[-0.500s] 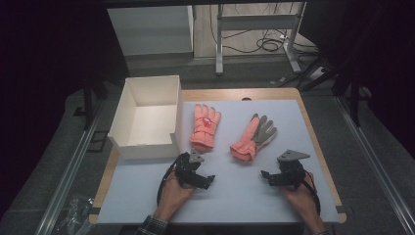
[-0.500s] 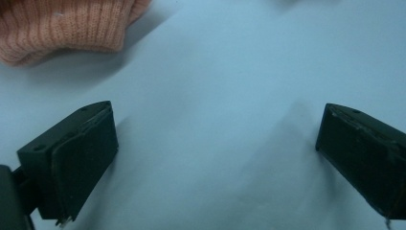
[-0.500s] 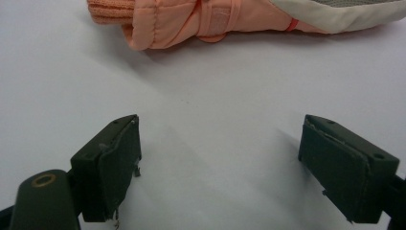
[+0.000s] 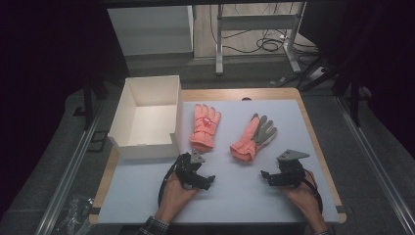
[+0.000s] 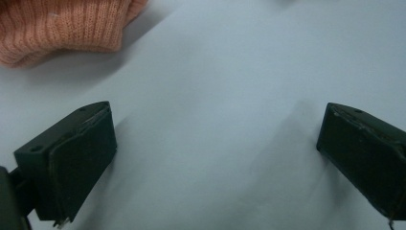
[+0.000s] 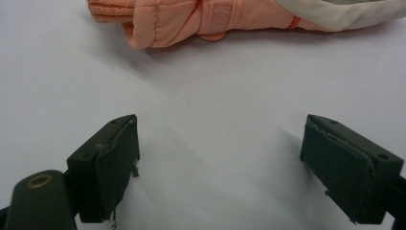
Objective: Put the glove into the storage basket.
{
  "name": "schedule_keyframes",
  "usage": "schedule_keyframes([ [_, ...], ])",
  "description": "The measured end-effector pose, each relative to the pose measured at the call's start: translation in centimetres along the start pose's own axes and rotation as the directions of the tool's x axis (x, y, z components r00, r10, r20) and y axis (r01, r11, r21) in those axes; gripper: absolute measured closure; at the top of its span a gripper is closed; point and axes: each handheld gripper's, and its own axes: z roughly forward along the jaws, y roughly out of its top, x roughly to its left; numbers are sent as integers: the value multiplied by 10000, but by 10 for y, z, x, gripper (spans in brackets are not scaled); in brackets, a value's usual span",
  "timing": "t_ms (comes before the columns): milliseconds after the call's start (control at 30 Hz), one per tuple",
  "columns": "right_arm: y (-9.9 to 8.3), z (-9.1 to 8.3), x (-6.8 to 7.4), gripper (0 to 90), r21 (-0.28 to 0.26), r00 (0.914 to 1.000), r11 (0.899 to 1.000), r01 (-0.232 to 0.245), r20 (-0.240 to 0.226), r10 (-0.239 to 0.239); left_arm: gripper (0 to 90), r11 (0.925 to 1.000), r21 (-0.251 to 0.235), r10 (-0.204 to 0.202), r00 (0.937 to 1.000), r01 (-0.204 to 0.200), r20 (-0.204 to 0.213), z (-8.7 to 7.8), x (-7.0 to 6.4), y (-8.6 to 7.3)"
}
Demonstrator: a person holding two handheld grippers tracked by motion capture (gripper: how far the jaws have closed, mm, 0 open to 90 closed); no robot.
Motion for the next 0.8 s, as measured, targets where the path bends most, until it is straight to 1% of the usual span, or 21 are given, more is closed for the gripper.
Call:
schedule_keyframes([
  [267, 0, -1, 1, 143, -36, 10000, 10000, -71, 61, 72, 0, 10000, -52, -6, 10000, 6, -9, 0, 0, 0],
  [333, 0, -2, 0, 154, 12, 10000, 10000, 20, 7, -20, 0, 10000, -53, -7, 10000, 7, -13, 0, 0, 0],
  [433, 0, -3, -1, 165, 17, 10000, 10000, 6, -7, -6, 0, 10000, -55, -3, 10000, 3, -16, 0, 0, 0],
  [567, 3, -6, -3, 194, -150, 9995, 9995, -270, -169, 267, 1, 10000, -56, -2, 10000, 2, -18, 0, 0, 0],
  [633, 6, -8, -4, 195, -169, 9990, 9990, -410, -193, 407, 1, 10000, -58, -5, 10000, 5, -18, 0, 0, 0],
  [733, 10, -9, -7, 198, -200, 9967, 9970, -752, -336, 745, 1, 10000, -59, -6, 10000, 6, -18, 0, 0, -1],
  [800, 14, -11, -8, 204, -262, 9957, 9959, -861, -377, 851, 1, 10000, -58, -4, 10000, 4, -18, 0, 0, -1],
])
